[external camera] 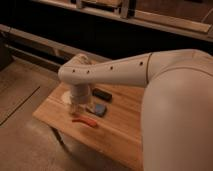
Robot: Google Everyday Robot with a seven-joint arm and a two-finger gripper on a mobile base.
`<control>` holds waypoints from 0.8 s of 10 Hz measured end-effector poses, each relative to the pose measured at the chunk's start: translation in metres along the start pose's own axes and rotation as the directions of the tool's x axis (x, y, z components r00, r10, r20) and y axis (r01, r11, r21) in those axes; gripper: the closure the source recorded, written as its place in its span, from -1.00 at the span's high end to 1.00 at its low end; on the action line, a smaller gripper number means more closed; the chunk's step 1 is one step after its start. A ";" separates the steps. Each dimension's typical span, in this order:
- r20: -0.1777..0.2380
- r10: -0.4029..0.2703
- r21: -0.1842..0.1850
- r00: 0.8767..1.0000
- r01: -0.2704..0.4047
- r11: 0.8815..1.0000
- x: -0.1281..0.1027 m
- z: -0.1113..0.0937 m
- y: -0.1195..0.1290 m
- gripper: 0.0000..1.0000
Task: Pick up the ceramic cup
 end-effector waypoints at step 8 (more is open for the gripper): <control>0.169 0.069 0.014 0.983 -0.073 0.997 -0.034 -0.023 0.004 0.30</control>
